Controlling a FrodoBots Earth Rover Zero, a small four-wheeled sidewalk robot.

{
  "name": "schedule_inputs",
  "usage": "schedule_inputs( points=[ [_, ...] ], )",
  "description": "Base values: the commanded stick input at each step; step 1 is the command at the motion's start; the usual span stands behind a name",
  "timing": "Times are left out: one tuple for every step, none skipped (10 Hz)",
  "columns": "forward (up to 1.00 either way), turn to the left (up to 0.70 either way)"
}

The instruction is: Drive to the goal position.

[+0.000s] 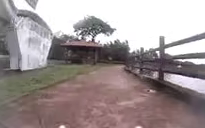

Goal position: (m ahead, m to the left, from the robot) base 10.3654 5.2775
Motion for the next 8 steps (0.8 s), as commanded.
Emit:
schedule_inputs(
  points=[
    [1.00, -0.27],
    [1.00, -0.12],
    [1.00, 0.04],
    [1.00, 0.10],
    [1.00, 0.10],
    [1.00, 0.10],
    [1.00, 0.10],
    [1.00, 0.10]
  ],
)
